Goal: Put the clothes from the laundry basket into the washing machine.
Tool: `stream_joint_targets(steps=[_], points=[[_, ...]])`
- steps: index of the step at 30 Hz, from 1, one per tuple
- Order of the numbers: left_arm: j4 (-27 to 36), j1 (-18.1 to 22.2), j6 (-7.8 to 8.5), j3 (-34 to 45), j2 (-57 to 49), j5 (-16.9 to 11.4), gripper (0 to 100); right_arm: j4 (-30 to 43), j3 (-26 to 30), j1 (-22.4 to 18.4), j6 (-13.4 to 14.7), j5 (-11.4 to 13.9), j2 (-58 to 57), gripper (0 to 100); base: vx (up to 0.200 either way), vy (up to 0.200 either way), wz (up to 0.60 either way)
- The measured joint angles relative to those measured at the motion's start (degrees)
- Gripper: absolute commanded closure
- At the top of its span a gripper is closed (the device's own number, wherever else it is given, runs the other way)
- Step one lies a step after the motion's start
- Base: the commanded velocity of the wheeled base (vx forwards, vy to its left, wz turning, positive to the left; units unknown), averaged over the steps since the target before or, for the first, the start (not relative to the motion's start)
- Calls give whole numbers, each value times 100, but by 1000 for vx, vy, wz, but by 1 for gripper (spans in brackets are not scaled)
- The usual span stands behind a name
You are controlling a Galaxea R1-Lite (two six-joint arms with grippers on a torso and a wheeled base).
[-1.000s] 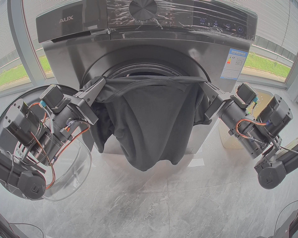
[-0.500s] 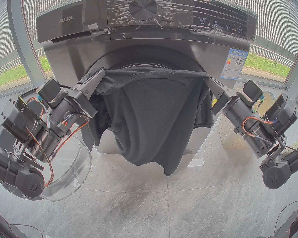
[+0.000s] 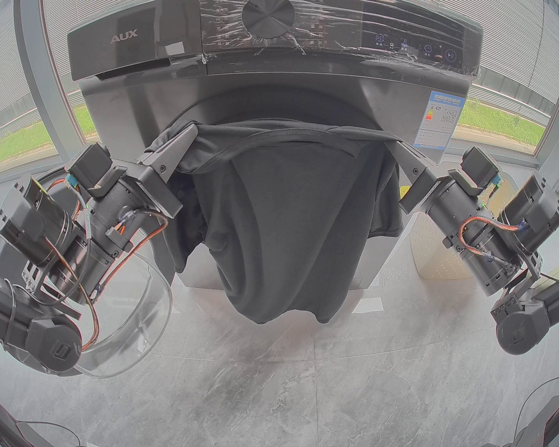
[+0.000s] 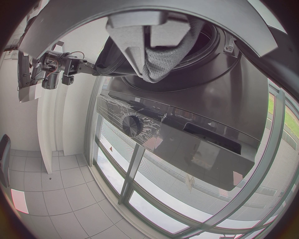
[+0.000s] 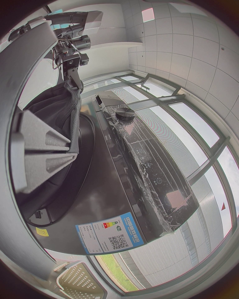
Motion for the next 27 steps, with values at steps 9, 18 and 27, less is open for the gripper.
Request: stream_joint_targets(steps=[9, 18, 27], points=[[20, -101, 37, 152, 110, -191, 100, 46, 241, 0, 7, -4, 13, 100, 0, 0, 0], [35, -506, 261, 102, 595, -199, 100, 11, 738, 27, 13, -6, 284, 100, 0, 0, 0], [44, -571, 305, -229, 855, -122, 100, -17, 1181, 339, 88, -118, 868, 0, 0, 0, 0]])
